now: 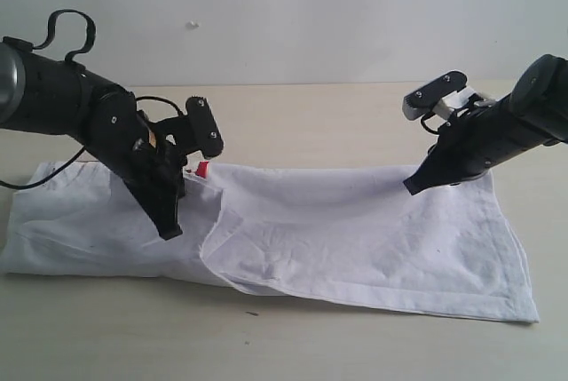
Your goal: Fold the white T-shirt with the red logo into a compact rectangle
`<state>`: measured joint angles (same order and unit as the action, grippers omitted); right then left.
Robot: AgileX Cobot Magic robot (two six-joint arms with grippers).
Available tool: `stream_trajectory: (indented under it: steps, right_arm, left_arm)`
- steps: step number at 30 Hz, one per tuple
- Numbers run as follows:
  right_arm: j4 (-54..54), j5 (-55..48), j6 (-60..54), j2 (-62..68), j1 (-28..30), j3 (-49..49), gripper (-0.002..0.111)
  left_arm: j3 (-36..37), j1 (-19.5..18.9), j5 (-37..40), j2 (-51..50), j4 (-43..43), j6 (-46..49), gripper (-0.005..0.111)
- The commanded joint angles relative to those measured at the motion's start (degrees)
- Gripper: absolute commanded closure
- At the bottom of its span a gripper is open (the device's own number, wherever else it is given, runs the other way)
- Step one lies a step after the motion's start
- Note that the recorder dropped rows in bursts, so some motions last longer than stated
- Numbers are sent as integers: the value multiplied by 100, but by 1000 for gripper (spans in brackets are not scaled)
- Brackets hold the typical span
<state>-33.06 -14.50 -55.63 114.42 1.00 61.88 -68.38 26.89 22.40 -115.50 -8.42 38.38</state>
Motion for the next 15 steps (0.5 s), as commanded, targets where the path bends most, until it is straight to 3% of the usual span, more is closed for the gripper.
stream_trajectory:
  steps: [1,6,10,15]
  right_arm:
    - [2,-34,36,-41,30,22,108]
    - [2,-21,36,-41,30,22,108]
    - [2,-21,36,-41,30,22,108]
    - [-49,-21,113,-41,30,22,108]
  left_arm:
    - [-21,-14,-896,-37,-471,-436,107]
    - [-21,-14,-984,-16,-481,-436,107]
    - [-21,-134,-244,105,-634,-436,107]
    - [-21,-554,821,294,-657,-599,107]
